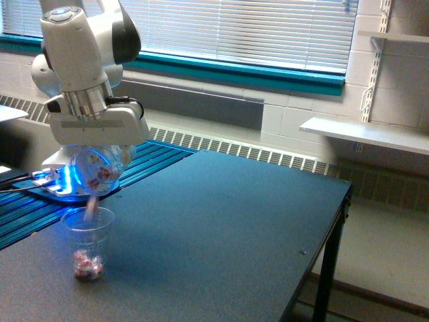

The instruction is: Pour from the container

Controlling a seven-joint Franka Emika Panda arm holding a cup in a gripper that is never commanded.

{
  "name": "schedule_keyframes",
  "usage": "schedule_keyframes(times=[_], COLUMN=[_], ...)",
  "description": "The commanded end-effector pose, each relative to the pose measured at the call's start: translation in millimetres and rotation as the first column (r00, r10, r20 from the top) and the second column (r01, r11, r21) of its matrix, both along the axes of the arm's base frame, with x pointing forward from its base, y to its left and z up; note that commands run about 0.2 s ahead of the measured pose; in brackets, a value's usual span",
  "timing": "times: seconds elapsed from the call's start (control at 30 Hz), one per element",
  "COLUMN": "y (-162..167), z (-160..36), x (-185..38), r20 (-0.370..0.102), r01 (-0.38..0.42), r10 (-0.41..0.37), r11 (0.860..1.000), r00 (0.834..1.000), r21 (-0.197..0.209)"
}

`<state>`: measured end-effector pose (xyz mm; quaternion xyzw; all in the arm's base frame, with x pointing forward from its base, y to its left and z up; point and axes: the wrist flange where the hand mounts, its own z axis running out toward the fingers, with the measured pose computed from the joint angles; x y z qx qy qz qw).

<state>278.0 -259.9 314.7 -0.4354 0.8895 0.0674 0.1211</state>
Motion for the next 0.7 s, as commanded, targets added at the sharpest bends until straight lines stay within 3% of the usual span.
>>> schedule_keyframes(times=[0.03, 0.2, 0.7], y=[-1, 0, 5], z=[-2.1, -8.3, -13.0], x=[6, 9, 10], r20=[0.009, 0.012, -0.013], r01=[-0.028, -0.035, 0.014], r10=[0.028, 0.034, -0.014], r11=[0.999, 0.999, 1.000], r00=[1.000, 0.999, 1.000], r21=[0.014, 0.027, -0.012])
